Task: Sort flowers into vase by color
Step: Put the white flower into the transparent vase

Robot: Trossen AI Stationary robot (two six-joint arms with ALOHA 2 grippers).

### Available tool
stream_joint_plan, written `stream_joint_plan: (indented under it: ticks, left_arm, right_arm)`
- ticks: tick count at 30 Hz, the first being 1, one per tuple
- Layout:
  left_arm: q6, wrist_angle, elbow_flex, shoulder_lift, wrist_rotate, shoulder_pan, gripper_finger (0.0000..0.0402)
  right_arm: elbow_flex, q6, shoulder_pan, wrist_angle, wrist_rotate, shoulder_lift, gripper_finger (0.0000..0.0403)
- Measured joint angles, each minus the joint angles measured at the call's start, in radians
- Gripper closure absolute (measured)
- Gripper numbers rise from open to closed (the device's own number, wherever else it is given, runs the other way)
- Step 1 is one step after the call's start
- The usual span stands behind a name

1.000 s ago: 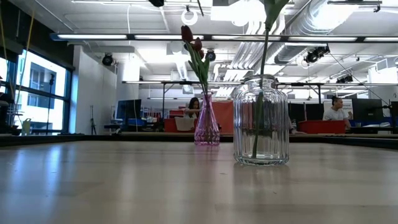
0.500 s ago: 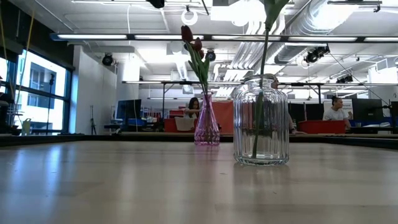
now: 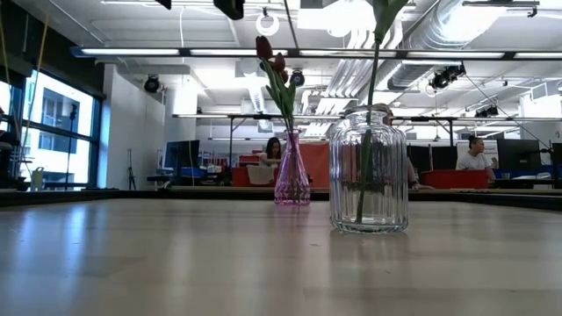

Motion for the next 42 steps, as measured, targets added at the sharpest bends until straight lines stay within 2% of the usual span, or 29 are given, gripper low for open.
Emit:
stream_joint_plan:
  ticks: [6,11,14,17,22,28,32,36,39,42]
  left_arm:
    - [0.059,-0.031,0.001,-0.026,0.012,0.072,0.0367]
    - [0.153,-0.162,-0.002,-0.055,0.055,0.140,0.0341]
    - [0.250,-0.245,-0.001,-0.087,0.072,0.186,0.0329]
    - [0.385,-0.345,-0.002,-0.119,0.071,0.238,0.0322]
    - [0.682,-0.515,-0.001,-0.192,-0.045,0.284,0.0320]
    - [0.955,-0.676,-0.001,-0.247,-0.303,0.242,0.0321]
    - [1.038,-0.619,-0.050,-0.273,-0.365,0.213,0.0326]
    - [1.012,-0.507,-0.171,-0.308,-0.369,0.210,0.0339]
    - [0.937,-0.399,-0.294,-0.340,-0.369,0.210,0.0352]
    - [0.867,-0.277,-0.404,-0.367,-0.366,0.199,0.0363]
  right_arm:
    - [-0.001,0.001,-0.003,-0.004,0.070,-0.028,0.0401]
    - [0.000,0.014,-0.009,-0.023,0.081,-0.062,0.0402]
    - [0.000,0.073,-0.024,-0.049,0.084,-0.087,0.0402]
    - [0.000,0.211,-0.046,-0.067,0.061,-0.141,0.0402]
    - [0.001,0.555,-0.097,-0.210,-0.102,-0.258,0.0403]
    - [0.001,0.850,-0.067,-0.431,-0.218,-0.395,0.0403]
    - [0.001,1.010,0.039,-0.603,-0.203,-0.468,0.0403]
    - [-0.061,1.210,0.187,-0.698,-0.105,-0.539,0.0403]
    - [-0.232,1.337,0.286,-0.613,-0.075,-0.614,0.0403]
    - [-0.479,1.456,0.366,-0.414,-0.062,-0.692,0.0403]
